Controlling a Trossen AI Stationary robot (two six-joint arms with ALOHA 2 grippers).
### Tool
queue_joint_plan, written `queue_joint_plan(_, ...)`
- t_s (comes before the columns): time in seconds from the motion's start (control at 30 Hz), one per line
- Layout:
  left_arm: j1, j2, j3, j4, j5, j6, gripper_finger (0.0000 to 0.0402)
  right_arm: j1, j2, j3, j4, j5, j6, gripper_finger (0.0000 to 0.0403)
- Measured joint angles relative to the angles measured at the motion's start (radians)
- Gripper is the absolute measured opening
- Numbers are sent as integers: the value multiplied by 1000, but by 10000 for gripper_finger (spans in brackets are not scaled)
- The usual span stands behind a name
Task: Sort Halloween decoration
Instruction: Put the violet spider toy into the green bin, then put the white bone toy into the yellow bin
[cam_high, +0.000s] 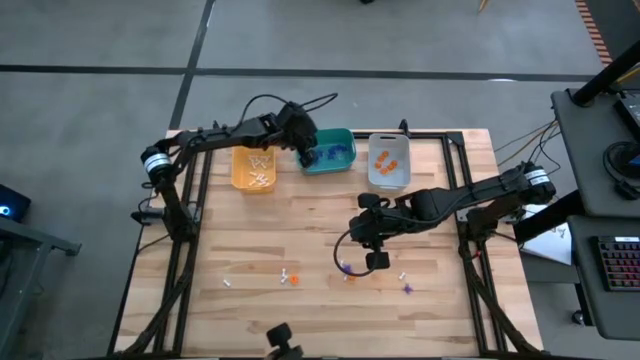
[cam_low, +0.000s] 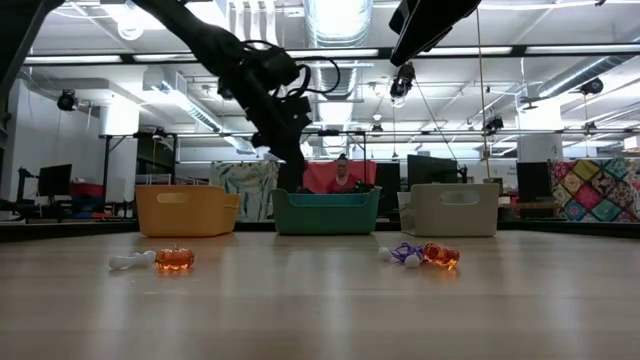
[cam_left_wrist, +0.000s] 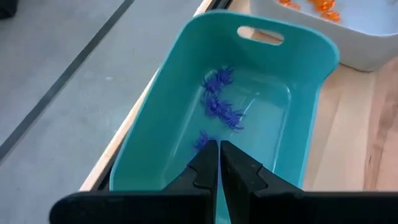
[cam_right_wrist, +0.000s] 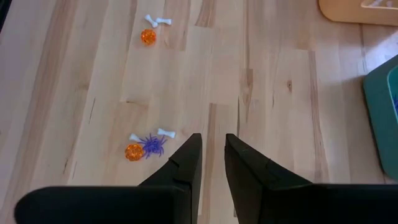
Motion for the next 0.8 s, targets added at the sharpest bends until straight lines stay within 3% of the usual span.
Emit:
queue_joint_plan(0.23, 1, 0, -18, -33, -1, -6, 29, 0, 0, 0, 0, 0, 6, 59)
queue_joint_plan(0.43, -14, -30, -18, -78, 0, -7, 58, 0, 0, -12, 0, -1, 116, 59)
queue_joint_plan(0.8, -175, -301, -133, -52, 5, -44, 50, 0, 1, -76, -136, -4, 458, 59)
